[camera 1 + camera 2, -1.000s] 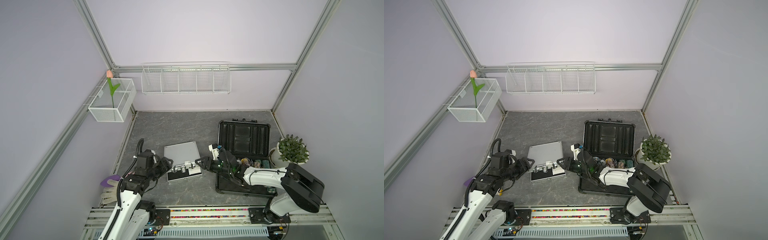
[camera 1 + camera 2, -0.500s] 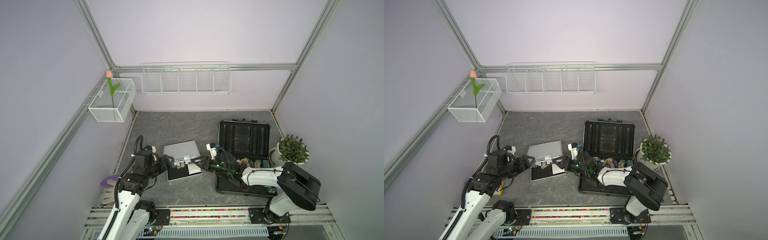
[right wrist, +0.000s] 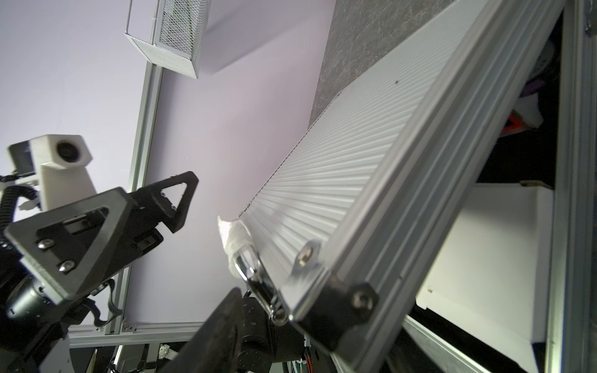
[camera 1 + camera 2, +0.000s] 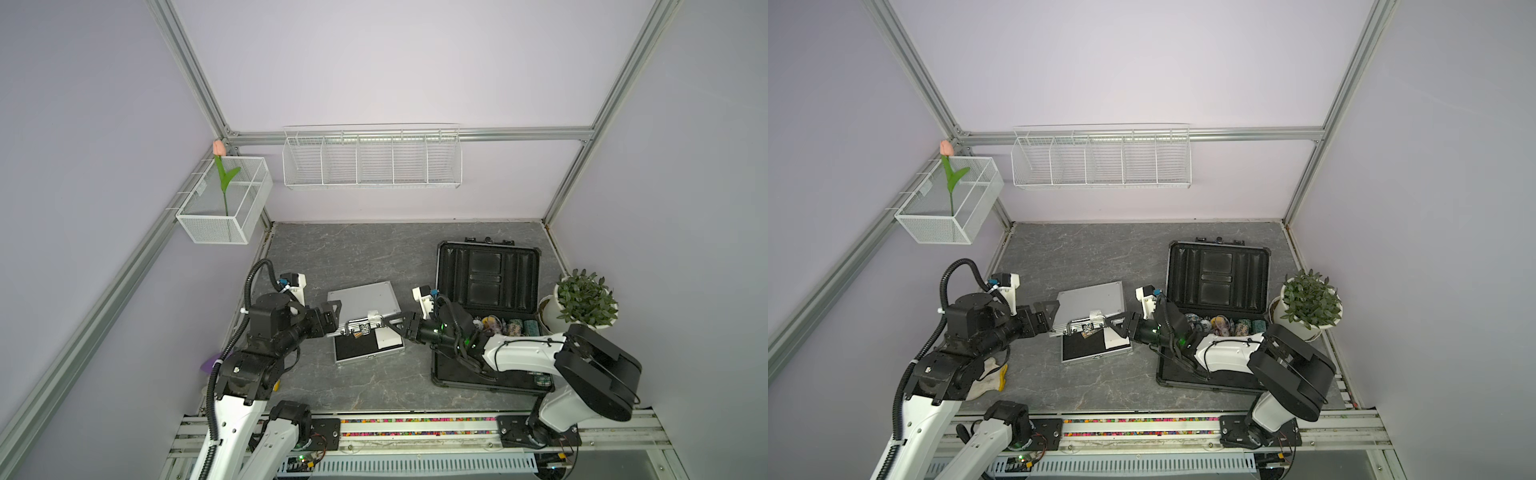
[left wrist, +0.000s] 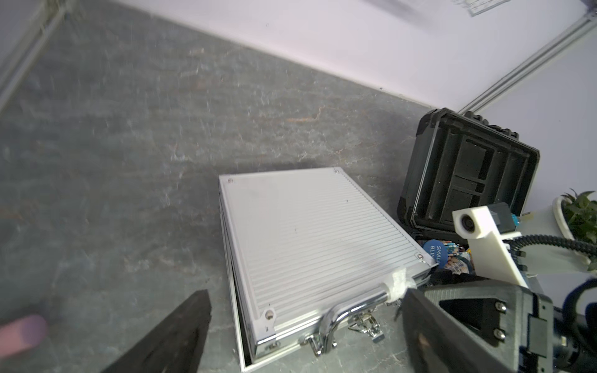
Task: Open the poker set cases
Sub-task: Open the case lid on the poker set case.
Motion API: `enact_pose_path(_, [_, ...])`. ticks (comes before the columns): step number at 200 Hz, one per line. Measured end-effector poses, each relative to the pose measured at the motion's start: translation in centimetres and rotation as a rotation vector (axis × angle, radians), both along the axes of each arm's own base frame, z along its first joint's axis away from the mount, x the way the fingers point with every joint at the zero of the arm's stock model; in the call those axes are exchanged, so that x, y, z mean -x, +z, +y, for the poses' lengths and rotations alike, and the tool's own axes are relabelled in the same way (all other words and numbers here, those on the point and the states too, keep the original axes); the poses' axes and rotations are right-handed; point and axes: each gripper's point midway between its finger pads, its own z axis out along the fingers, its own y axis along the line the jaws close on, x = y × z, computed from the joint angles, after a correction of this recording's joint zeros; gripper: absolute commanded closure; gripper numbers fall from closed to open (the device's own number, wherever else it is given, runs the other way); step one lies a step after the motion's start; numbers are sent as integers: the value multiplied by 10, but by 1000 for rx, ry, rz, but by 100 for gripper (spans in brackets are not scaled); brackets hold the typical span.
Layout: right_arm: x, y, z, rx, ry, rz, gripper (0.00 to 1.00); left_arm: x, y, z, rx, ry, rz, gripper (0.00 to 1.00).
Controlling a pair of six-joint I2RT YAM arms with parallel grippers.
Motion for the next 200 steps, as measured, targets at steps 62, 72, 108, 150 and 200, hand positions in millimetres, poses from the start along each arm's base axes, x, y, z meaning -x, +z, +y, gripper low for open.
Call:
enact_pose_path(62, [-1,2,0,-4,-5,-6,41,22,40,-29,-422,-399,-438,10])
enact_pose_path(72, [-1,2,0,-5,-6,-7,41,29,34,-36,-496,-479,-481,10])
enact_pose_path(108, [-2,3,1,-7,-5,-11,41,49,-14,-54,-716,-743,-510,9])
enact_pose_path(150, [-2,3,0,-7,-4,-11,41,47,-60,-48,-913,-851,-450,9])
enact_pose_path(200, [-2,4,0,-10,1,-10,41,35,-87,-34,-1076,-862,-396,9])
